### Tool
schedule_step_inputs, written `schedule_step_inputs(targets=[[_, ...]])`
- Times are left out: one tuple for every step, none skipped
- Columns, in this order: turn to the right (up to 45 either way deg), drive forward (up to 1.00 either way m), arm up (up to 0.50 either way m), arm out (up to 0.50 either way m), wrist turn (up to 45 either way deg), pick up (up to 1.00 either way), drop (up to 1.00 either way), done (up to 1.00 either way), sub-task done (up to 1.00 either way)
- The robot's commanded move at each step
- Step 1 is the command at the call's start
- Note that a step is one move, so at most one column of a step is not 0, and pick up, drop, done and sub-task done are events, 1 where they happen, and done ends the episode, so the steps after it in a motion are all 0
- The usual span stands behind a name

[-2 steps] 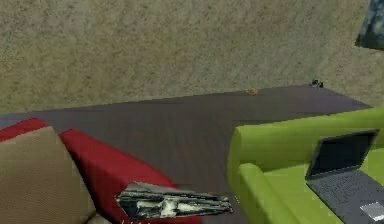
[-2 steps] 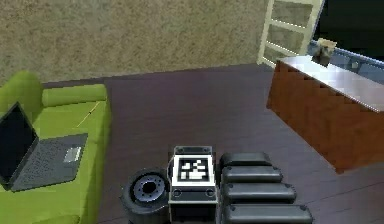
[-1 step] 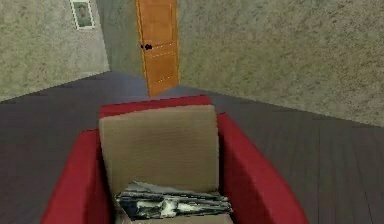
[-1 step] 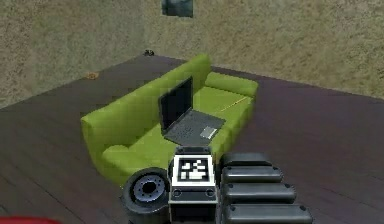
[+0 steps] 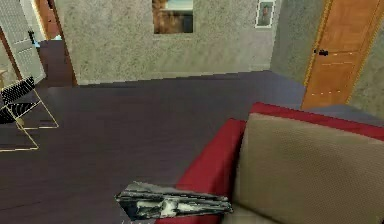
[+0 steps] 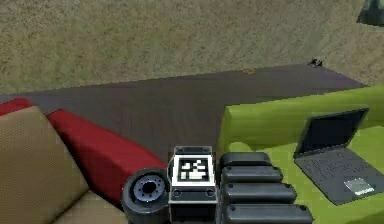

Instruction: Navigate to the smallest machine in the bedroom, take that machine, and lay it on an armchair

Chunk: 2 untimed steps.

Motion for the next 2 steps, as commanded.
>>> schedule_step_inputs(targets=[[-45.0, 0.0, 0.0, 0.0, 0.0, 0.0, 0.0, 0.0, 0.0], [-15.0, 0.0, 0.0, 0.0, 0.0, 0.0, 0.0, 0.0, 0.0]])
